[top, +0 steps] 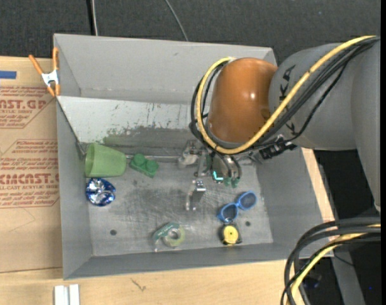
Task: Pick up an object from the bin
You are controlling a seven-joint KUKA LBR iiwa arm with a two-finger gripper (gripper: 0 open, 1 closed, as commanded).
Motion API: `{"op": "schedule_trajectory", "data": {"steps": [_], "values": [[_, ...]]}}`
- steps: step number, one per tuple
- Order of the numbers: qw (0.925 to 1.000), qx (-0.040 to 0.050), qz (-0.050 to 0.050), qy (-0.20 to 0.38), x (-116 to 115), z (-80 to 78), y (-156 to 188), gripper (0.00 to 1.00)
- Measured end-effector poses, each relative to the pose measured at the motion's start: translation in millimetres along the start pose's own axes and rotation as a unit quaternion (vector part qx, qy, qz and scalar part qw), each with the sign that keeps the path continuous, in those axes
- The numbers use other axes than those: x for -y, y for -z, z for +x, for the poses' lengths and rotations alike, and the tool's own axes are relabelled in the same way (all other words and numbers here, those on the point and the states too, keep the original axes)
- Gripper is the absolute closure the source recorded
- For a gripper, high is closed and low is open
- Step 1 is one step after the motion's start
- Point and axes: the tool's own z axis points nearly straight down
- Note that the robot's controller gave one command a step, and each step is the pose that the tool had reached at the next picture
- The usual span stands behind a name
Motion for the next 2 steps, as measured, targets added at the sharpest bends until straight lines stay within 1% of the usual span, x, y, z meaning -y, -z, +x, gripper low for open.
{"op": "schedule_trajectory", "data": {"steps": [1,2], "values": [[0.9974,0.0062,0.000,0.072,-6,-24.0,-92,0.00],[0.9920,-0.0017,0.005,0.126,-140,-37.1,-66,0.00]]}}
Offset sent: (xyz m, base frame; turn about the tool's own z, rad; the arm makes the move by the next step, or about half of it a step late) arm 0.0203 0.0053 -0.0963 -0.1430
